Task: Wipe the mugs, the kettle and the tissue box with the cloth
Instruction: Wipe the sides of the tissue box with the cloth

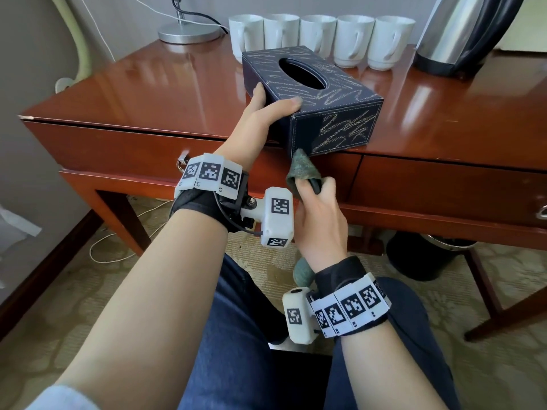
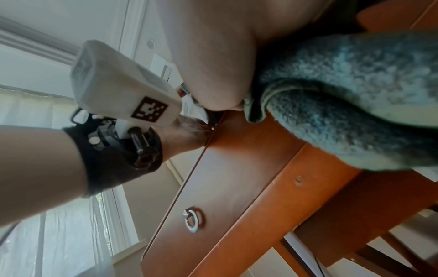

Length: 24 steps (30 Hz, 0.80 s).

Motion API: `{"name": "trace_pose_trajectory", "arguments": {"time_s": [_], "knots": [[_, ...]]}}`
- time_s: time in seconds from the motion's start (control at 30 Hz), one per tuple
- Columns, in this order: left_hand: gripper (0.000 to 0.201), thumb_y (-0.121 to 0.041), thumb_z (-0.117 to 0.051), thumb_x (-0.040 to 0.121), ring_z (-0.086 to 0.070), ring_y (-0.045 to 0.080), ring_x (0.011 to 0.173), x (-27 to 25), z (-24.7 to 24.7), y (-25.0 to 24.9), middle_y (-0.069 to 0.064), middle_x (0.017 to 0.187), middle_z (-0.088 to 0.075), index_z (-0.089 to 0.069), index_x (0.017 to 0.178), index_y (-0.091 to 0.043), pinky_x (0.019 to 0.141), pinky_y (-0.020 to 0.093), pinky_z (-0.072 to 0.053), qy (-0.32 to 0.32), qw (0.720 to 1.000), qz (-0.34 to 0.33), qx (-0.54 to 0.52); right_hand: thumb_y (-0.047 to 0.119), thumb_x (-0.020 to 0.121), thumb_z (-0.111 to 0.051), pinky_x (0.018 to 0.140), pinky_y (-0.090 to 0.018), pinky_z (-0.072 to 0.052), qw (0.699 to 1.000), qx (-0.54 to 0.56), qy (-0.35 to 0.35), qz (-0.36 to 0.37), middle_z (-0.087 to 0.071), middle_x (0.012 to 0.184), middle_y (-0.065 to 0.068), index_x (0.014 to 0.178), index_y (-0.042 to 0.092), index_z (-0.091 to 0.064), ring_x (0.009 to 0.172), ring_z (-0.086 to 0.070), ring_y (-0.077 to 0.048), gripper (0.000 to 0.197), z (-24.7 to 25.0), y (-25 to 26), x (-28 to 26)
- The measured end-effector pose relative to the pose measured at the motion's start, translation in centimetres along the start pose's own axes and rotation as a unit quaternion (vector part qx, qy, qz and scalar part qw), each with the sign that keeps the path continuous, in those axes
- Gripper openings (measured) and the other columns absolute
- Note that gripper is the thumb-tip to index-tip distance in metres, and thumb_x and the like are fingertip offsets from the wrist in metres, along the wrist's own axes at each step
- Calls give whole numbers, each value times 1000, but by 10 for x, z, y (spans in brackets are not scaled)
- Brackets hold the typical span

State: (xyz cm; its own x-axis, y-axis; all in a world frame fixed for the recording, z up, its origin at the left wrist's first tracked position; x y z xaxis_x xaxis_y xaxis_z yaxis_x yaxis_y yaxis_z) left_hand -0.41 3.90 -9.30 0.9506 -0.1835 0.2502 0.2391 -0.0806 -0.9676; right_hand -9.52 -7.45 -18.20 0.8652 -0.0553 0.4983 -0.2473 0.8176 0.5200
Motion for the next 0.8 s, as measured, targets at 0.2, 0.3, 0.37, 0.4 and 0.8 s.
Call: {"name": "trace_pose_trajectory", "arguments": {"time_s": [0.2,0.3,0.37,0.4,0.8], "knots": [[82,-36,-71,68,-60,15,117,-1,-2,-1,3,127,-65,-43,140,-7,106,30,-44,-1,1000,2,-8,-2,89,-49,56,-30,-29,999,17,-23,-26,-44,106,-19,132,13,-54,61,-34,-24,47,7,1,8],[75,-30,-69,73,-61,12,114,-1,-2,-2,4,128,-65,-44,140,-8,100,25,-46,-2,1000,6,-6,-2,88,-50,55,-30,-30,999,30,-11,9,-44,106,-19,130,12,-55,62,-34,-23,45,7,5,10],[69,-28,-66,76,-62,9,111,-1,-1,-1,2,126,-66,-45,139,-8,94,21,-46,-1,1000,6,-8,-2,85,-53,53,-29,-31,999,15,14,33,-43,107,-16,126,15,-55,63,-35,-23,44,2,5,7],[69,-29,-65,76,-62,9,111,-1,-1,-1,1,126,-66,-45,139,-8,93,21,-46,-2,1000,5,-6,-1,84,-55,52,-28,-30,999,1,23,37,-42,106,-14,124,17,-54,63,-35,-22,44,0,4,5],[65,-26,-62,79,-61,13,117,1,-1,1,5,131,-64,-44,140,-8,97,23,-46,-1,1000,-2,-2,-4,86,-51,54,-30,-32,999,25,-27,14,-45,106,-20,127,11,-57,63,-34,-22,43,7,-2,11]]}}
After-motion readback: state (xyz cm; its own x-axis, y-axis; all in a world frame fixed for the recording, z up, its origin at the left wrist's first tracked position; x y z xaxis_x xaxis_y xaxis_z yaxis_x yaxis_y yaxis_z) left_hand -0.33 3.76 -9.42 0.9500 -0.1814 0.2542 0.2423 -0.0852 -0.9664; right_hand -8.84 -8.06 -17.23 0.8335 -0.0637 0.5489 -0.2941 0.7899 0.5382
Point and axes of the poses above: each hand's wrist, its own x-axis towards the middle knuckle, its own z-axis out of the back of the hand, y = z × x, the point moved 2 cm from there along x, towards the middle knuckle
